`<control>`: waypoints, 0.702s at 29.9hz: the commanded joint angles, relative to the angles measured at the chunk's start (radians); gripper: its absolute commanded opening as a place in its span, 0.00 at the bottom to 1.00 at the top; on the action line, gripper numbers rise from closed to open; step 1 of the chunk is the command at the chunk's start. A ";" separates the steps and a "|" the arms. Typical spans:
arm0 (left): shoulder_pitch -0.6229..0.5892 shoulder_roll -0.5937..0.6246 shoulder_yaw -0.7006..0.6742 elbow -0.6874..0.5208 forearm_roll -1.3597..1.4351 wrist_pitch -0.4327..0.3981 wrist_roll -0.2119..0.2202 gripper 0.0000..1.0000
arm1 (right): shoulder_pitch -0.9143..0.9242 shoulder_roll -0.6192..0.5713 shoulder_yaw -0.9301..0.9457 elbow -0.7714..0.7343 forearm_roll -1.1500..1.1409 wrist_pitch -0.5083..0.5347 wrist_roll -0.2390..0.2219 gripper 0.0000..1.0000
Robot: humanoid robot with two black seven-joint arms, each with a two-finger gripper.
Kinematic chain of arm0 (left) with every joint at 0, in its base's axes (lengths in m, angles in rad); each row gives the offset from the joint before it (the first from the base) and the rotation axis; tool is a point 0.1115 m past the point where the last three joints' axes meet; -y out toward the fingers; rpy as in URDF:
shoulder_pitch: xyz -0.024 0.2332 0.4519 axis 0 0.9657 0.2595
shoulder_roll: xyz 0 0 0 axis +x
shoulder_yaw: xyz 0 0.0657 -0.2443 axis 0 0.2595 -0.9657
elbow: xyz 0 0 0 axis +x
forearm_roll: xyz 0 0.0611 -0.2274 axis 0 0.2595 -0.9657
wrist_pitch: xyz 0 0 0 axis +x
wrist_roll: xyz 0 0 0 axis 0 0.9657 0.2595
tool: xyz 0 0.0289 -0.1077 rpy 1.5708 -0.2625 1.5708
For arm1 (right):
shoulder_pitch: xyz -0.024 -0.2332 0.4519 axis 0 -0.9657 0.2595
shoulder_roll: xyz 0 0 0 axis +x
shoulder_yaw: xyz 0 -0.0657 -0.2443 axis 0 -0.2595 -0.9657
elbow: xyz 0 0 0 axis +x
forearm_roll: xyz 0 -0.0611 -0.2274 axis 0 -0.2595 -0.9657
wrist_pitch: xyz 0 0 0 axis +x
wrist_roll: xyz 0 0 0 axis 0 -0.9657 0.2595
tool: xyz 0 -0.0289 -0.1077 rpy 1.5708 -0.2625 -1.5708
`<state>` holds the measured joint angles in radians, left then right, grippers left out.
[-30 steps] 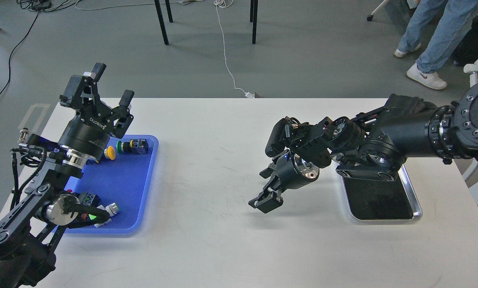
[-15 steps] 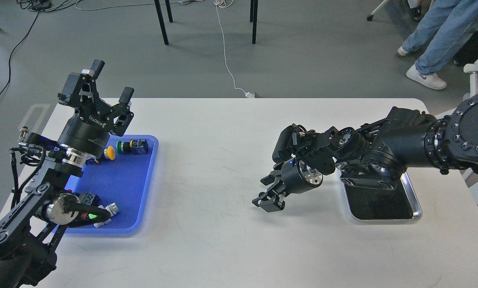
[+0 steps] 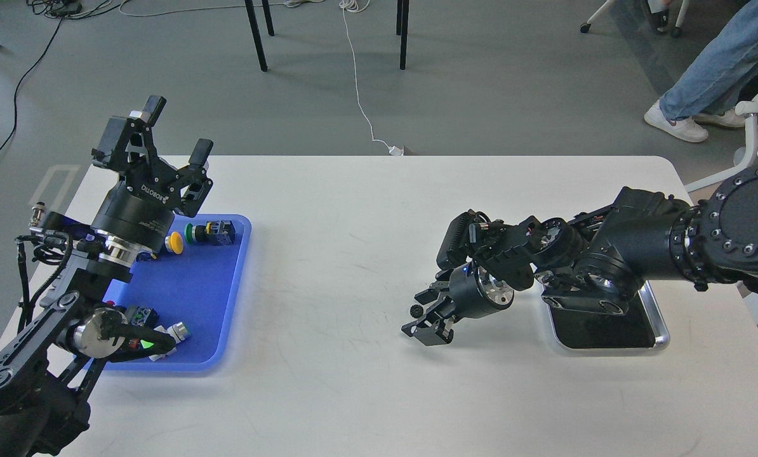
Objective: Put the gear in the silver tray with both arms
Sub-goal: 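Reach the right gripper down to the gear and grasp it, then carry the gear with the right gripper to the silver tray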
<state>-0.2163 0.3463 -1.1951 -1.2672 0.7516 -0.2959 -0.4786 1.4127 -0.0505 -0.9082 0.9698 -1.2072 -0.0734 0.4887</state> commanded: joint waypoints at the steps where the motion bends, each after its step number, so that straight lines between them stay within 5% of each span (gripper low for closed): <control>1: 0.000 -0.003 -0.001 -0.001 0.000 0.000 0.000 0.98 | -0.008 0.003 0.000 -0.020 -0.002 0.000 0.000 0.49; 14: 0.008 -0.006 -0.018 -0.009 -0.001 0.000 0.002 0.98 | -0.012 0.021 0.000 -0.034 -0.002 0.000 0.000 0.21; 21: 0.008 -0.004 -0.021 -0.009 -0.001 0.000 0.002 0.98 | 0.005 0.015 0.000 -0.029 0.001 0.000 0.000 0.14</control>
<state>-0.2087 0.3406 -1.2146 -1.2763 0.7501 -0.2961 -0.4771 1.4064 -0.0299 -0.9082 0.9376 -1.2097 -0.0720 0.4888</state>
